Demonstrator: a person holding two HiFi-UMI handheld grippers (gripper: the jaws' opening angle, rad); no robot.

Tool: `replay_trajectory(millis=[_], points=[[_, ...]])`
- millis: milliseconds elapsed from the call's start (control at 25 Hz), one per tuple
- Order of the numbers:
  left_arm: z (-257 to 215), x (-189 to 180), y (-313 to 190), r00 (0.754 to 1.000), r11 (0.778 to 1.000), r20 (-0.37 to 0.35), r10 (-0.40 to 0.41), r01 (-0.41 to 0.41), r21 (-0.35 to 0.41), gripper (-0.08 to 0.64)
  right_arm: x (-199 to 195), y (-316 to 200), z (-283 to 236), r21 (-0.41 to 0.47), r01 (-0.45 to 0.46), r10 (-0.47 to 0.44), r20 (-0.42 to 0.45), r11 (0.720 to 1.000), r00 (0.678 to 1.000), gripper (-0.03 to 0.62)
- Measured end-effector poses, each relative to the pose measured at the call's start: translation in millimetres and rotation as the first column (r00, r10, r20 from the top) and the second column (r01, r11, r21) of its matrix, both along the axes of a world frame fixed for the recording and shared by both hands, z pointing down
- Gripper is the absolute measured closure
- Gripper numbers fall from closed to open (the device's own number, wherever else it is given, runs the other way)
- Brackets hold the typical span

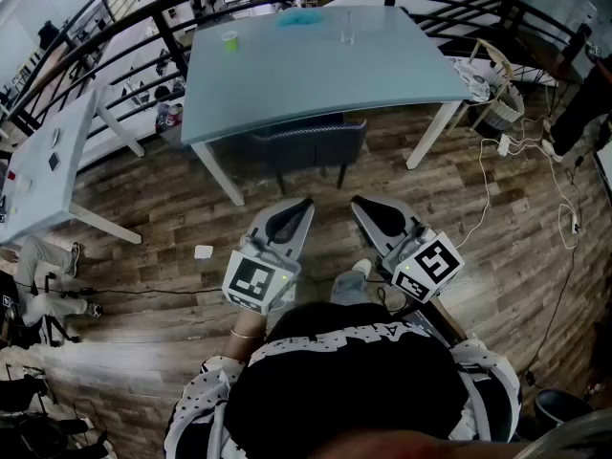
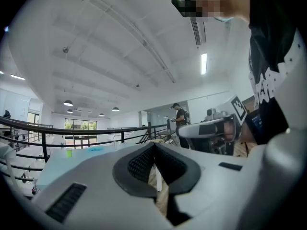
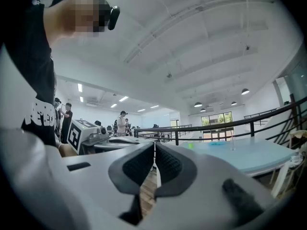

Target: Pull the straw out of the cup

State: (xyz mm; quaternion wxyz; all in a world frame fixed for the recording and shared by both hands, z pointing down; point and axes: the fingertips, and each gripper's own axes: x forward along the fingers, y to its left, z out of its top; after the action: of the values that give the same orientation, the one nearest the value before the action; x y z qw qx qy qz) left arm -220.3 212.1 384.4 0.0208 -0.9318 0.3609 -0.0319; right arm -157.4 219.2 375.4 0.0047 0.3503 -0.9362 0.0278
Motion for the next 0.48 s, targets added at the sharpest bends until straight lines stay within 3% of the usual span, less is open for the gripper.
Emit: replay_trajectory(millis=[480], points=[[0.2, 7.4, -6.2, 1.000, 1.000, 0.004, 0.008, -0.008, 0.003, 0.549, 6.6, -5.5, 4.1, -0.014, -0.011, 0.012, 0.029, 1.000, 1.000, 0.565]])
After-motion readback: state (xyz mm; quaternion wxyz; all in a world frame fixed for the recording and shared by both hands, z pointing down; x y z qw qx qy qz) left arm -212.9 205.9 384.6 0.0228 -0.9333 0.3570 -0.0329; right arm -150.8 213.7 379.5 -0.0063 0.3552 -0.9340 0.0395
